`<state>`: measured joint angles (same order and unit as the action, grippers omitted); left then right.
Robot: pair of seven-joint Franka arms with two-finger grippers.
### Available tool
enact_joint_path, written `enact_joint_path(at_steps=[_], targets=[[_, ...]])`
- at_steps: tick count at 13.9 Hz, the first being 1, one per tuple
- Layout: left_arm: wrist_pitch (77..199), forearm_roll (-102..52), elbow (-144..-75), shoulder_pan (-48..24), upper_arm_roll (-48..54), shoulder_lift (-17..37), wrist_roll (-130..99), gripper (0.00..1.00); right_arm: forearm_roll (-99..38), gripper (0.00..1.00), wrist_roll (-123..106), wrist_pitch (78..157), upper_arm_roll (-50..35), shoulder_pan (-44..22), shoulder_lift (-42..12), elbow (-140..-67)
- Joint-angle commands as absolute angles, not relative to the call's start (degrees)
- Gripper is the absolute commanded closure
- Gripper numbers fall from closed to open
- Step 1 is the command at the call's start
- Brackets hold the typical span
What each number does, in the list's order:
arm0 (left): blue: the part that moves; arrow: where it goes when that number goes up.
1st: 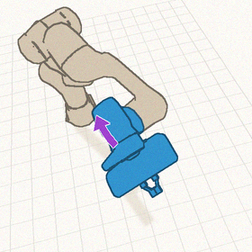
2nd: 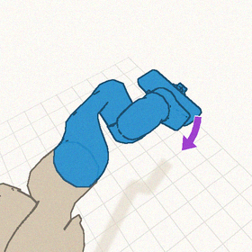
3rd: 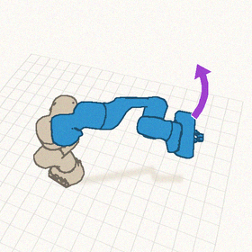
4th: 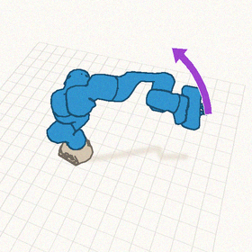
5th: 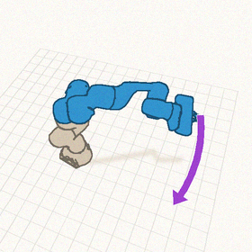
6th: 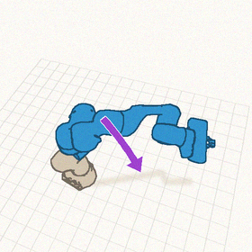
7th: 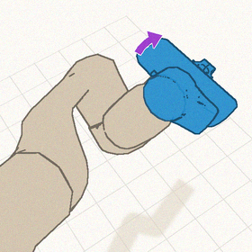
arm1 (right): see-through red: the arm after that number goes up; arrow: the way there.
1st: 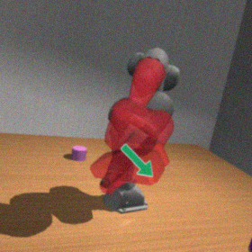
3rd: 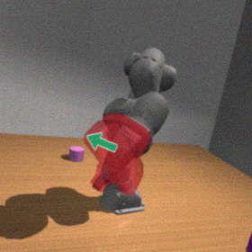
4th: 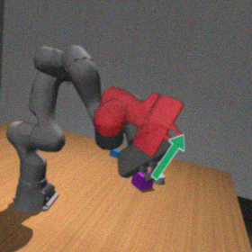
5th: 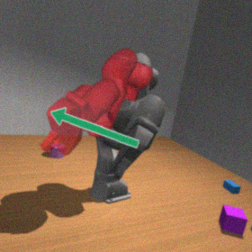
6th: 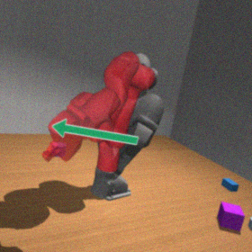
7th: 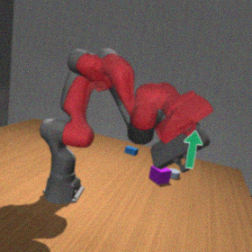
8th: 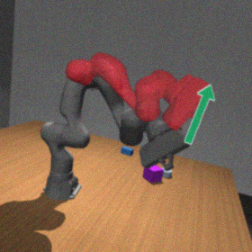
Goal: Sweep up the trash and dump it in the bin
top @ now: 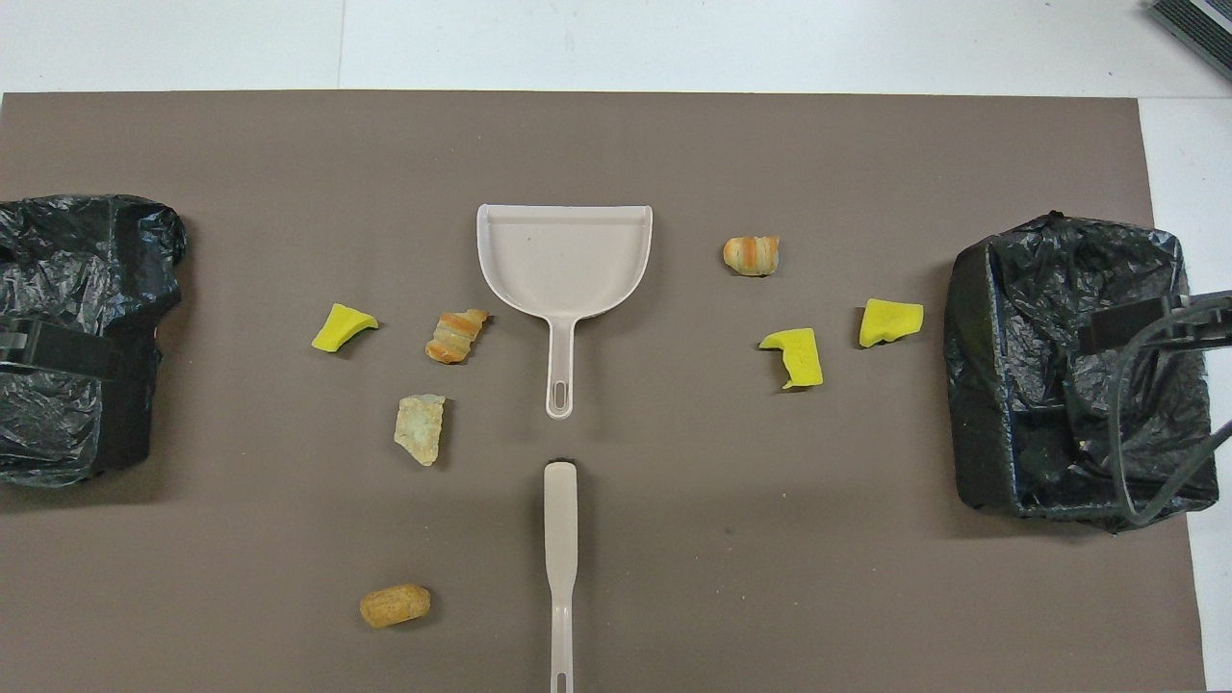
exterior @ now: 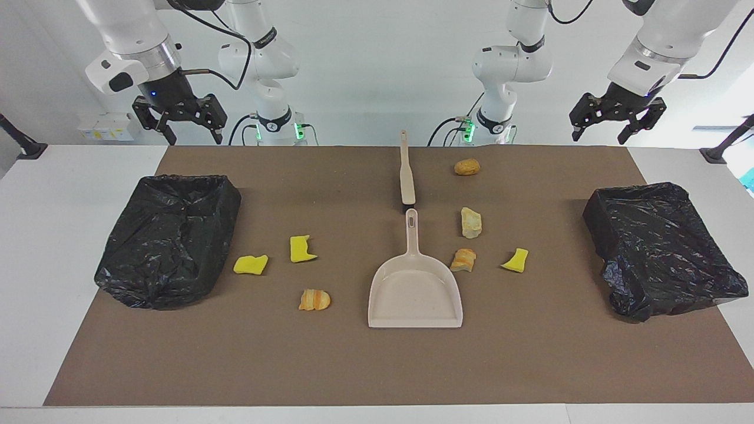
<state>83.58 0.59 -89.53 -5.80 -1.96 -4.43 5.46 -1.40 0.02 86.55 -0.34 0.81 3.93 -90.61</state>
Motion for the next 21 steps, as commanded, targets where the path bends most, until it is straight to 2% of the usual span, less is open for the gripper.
enact_joint_path(at_steps=[1, 5, 9, 21], targets=[[83.0, 0.7, -89.7, -6.2, -2.3, -4.9, 5.6, 0.00, -1.8, 0.00, 2.1, 87.5, -0.7, 0.4, 5.2, -92.2], [83.1, 0.6, -89.7, -5.9, -2.3, -4.9, 5.4, 0.00, -1.4, 0.00, 2.1, 92.5, -0.2, 1.0, 5.5, -94.0], [83.6, 0.6, -89.6, -5.8, -2.4, -4.8, 5.8, 0.00, -1.4, 0.00, 2.0, 89.1, -0.1, 0.8, 5.3, -93.1], [82.5, -0.1, -90.3, -6.3, -2.1, -5.4, 5.2, 0.00, -2.1, 0.00, 1.9, 88.0, -0.4, 0.7, 5.6, -93.6]])
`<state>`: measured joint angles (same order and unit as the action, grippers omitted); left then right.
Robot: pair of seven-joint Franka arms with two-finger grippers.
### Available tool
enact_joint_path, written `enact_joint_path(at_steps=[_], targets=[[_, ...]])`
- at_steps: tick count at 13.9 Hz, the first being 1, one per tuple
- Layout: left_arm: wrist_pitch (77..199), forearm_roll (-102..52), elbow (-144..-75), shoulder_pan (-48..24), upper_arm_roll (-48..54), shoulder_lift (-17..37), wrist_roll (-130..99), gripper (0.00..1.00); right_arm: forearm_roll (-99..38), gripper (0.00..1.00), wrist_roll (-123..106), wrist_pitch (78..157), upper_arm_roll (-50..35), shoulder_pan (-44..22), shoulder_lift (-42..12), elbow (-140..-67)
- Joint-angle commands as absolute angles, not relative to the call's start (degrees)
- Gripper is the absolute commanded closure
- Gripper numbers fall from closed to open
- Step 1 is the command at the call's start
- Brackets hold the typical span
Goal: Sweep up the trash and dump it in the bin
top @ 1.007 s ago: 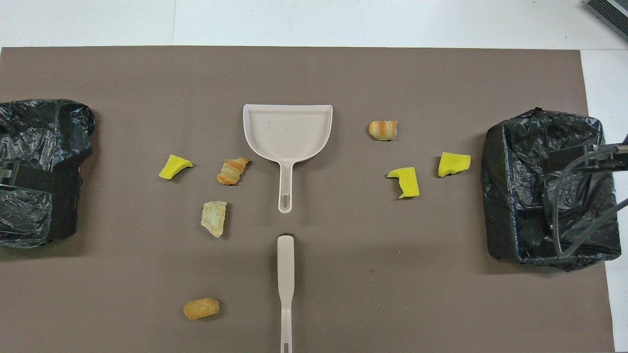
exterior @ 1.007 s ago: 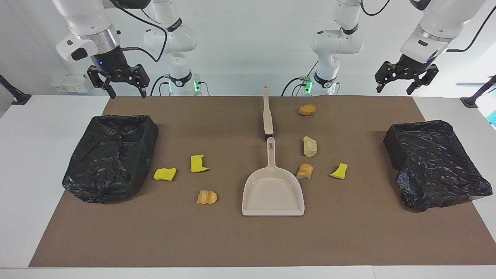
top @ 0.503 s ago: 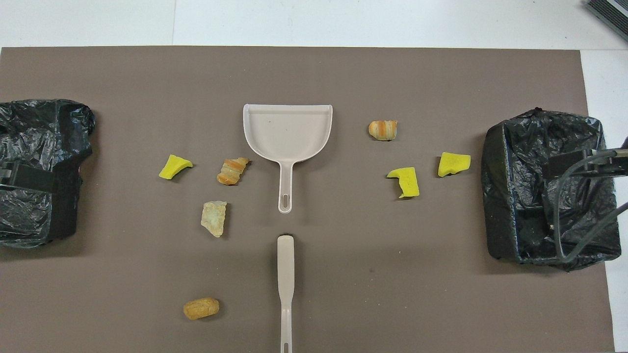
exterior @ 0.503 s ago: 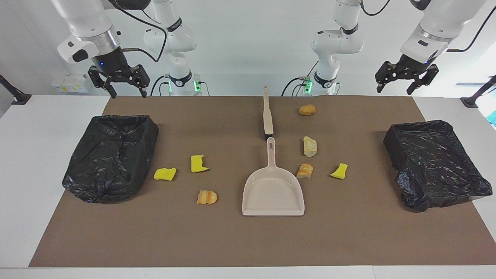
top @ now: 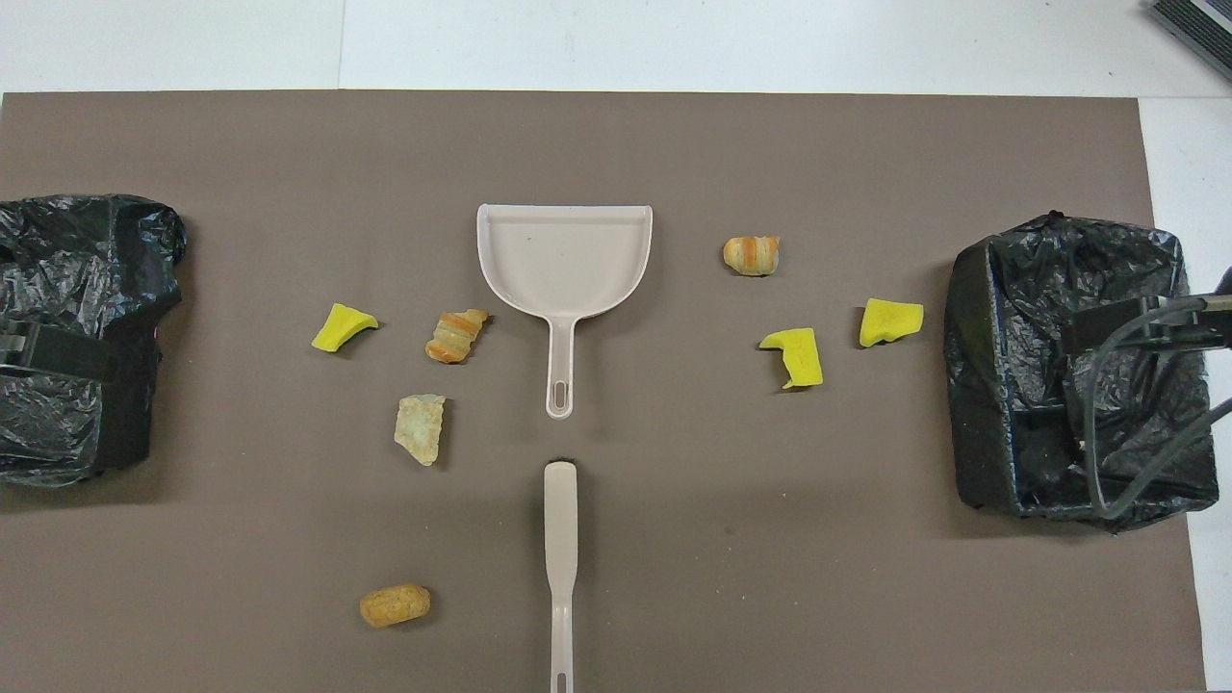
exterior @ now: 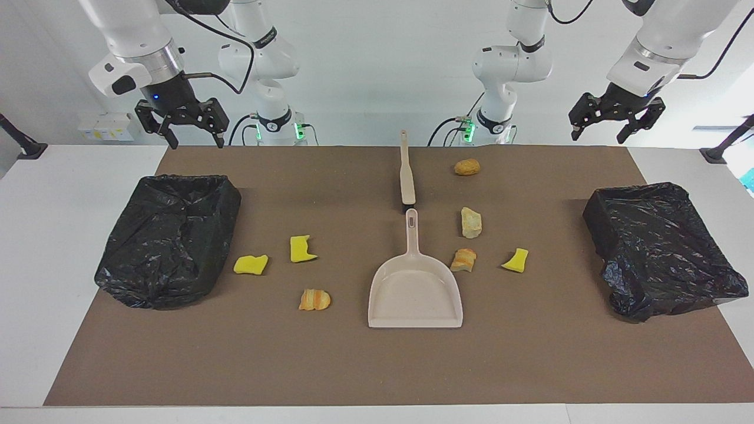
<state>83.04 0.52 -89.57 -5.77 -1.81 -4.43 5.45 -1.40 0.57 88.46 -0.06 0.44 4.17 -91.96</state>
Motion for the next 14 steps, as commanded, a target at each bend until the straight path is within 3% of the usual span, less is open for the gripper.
enact_joint_path(at_steps=[1, 8, 14], targets=[[82.6, -0.1, -90.4, -6.7, -2.0, -5.4, 5.1, 0.00, -2.1, 0.00, 1.9, 87.9, -0.4, 0.7, 5.6, -93.6], [84.9, -0.1, -97.8, -9.5, -0.4, -9.4, 1.7, 0.00, -2.1, 0.00, 1.9, 88.0, -0.4, 0.6, 5.6, -93.9], [93.5, -0.1, -109.1, -19.3, -0.2, -12.0, -8.9, 0.00, -2.3, 0.00, 1.9, 88.0, -0.6, 0.0, 5.4, -94.5]])
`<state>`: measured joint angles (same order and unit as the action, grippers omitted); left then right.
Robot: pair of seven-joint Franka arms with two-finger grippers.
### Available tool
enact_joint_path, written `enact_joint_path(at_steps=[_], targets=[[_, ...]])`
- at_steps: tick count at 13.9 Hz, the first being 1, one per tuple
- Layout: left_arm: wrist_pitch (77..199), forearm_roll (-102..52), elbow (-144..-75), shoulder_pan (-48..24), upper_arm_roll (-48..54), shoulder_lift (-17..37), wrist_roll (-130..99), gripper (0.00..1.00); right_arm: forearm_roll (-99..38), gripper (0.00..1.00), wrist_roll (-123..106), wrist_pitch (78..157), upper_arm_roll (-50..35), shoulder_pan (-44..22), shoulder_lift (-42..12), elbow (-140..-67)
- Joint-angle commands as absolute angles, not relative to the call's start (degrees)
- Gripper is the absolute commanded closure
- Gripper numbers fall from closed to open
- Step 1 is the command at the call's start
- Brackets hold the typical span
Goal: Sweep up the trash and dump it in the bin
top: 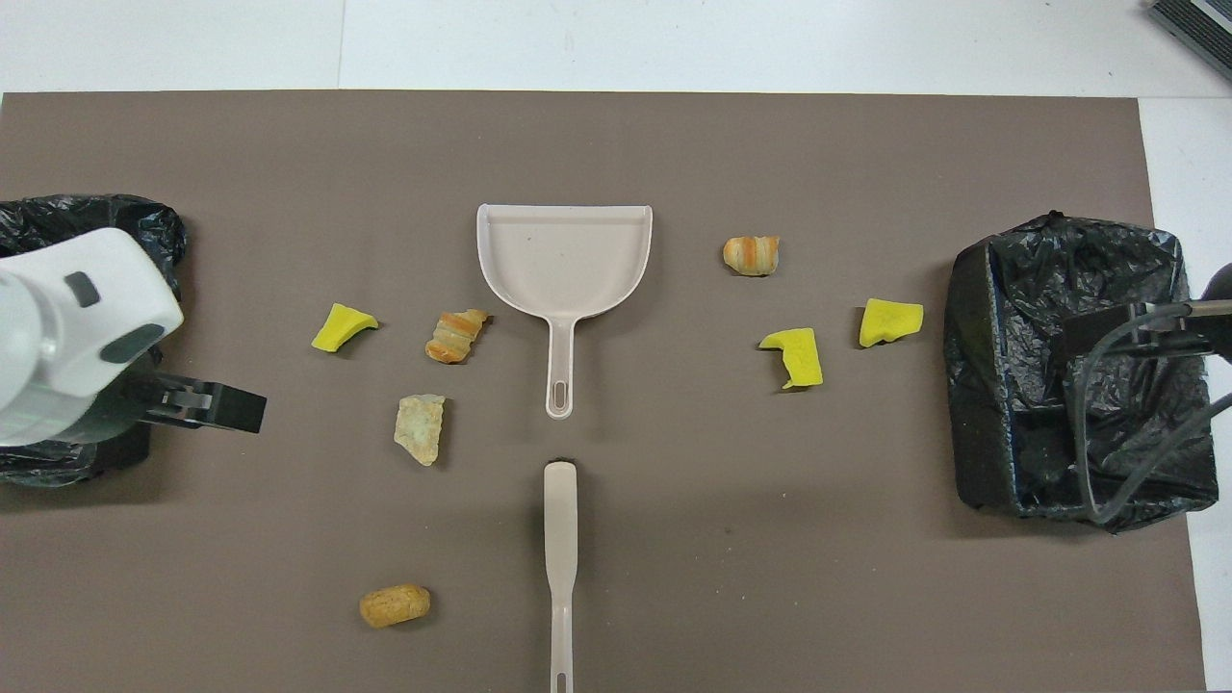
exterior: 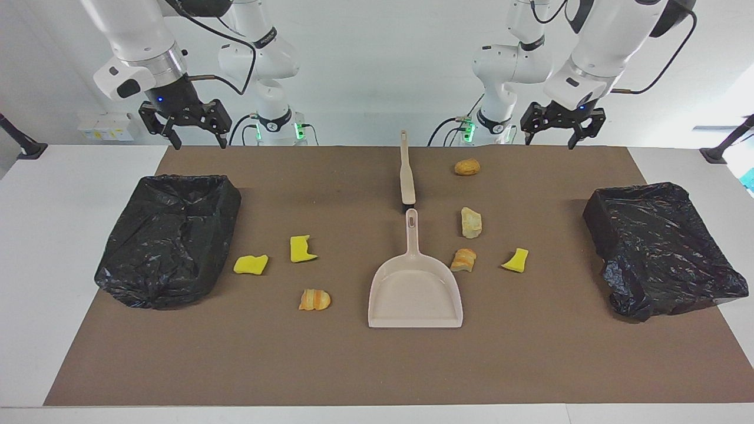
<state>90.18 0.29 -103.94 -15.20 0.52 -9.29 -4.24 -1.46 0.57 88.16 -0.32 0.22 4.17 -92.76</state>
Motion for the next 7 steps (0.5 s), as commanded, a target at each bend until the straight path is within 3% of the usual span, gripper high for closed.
enact_joint_path(at_steps=[1, 7], targets=[[94.0, -0.2, -110.6, -22.1, -0.2, -12.0, -11.2, 0.00, -2.4, 0.00, 2.0, 88.5, -0.7, -0.1, 5.1, -94.5], [101.1, -4.0, -121.9, -37.4, -0.2, -15.0, -24.2, 0.00, -3.5, 0.00, 6.1, 94.4, -1.7, -3.6, 1.5, -94.8]])
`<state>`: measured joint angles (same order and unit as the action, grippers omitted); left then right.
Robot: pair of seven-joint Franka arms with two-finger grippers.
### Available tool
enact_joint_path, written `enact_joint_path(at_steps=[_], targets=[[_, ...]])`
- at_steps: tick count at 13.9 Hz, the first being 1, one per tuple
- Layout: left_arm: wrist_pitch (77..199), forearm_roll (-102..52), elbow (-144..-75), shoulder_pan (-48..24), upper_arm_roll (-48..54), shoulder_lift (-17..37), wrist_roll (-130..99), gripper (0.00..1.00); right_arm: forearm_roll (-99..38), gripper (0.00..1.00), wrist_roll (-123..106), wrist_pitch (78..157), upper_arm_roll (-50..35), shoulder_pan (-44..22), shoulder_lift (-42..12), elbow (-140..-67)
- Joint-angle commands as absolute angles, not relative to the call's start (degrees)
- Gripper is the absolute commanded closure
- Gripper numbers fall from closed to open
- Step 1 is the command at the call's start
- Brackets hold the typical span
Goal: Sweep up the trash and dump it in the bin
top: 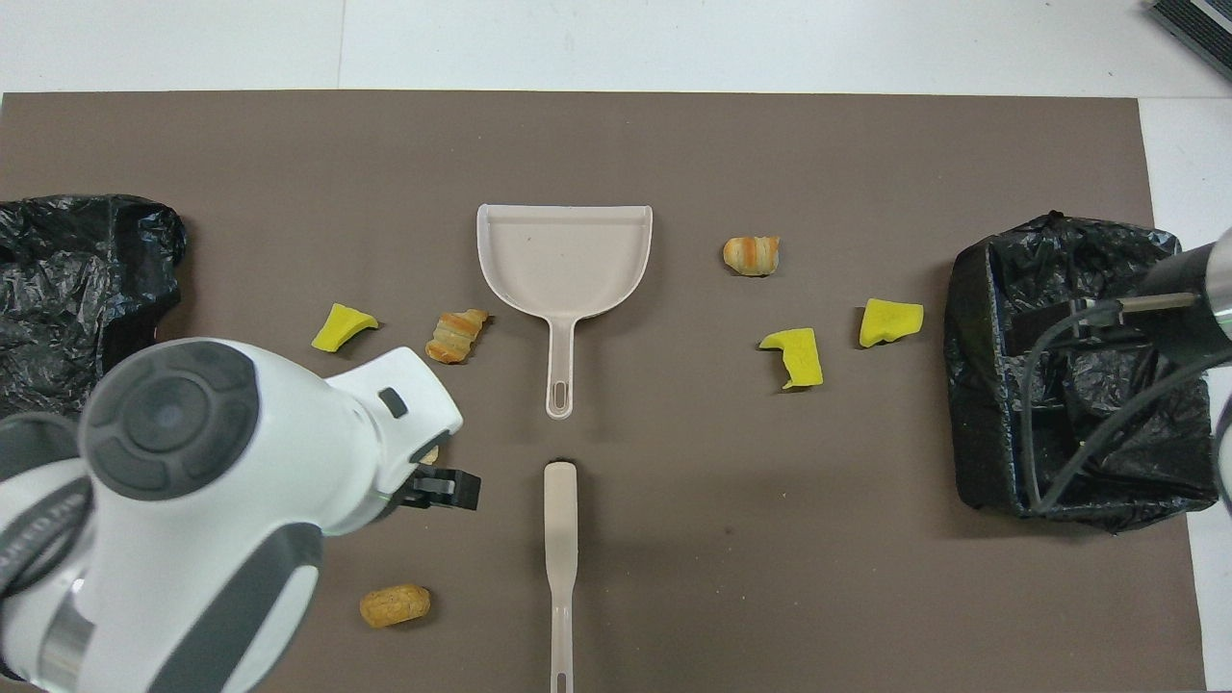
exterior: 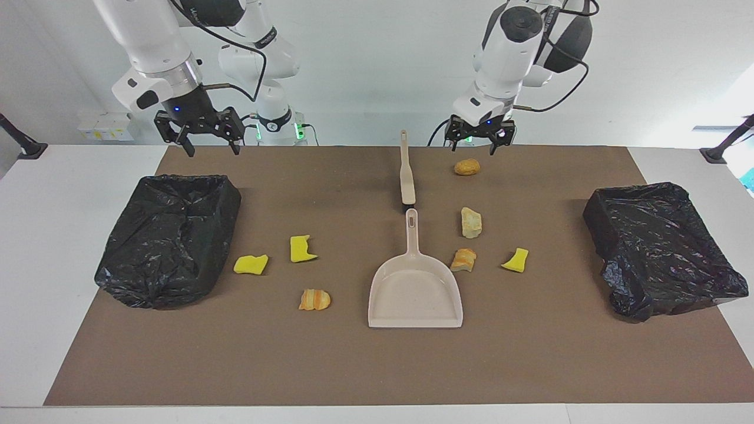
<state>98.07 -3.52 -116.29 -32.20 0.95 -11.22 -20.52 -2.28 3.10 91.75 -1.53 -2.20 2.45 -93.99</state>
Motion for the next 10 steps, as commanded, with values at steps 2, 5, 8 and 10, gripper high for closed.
enact_joint_path(at_steps=[2, 5, 8, 10], targets=[[105.1, -4.0, -125.7, -42.2, -0.2, -15.7, -31.5, 0.00, -4.1, 0.00, 8.1, 96.4, -1.7, -4.7, -0.4, -95.0], [108.7, -4.1, -130.1, -44.9, 0.1, -16.2, -35.5, 0.00, -6.4, 0.00, 13.2, 101.1, -1.8, -7.2, -3.1, -95.2], [114.4, -4.1, -135.1, -50.7, 0.1, -16.3, -41.3, 0.00, -6.6, 0.00, 19.0, 105.0, -1.8, -11.0, -5.9, -95.1], [117.0, -4.2, -137.4, -52.2, 0.1, -15.8, -43.7, 0.00, -6.8, 0.00, 22.3, 108.8, -1.8, -13.8, -8.5, -95.1]])
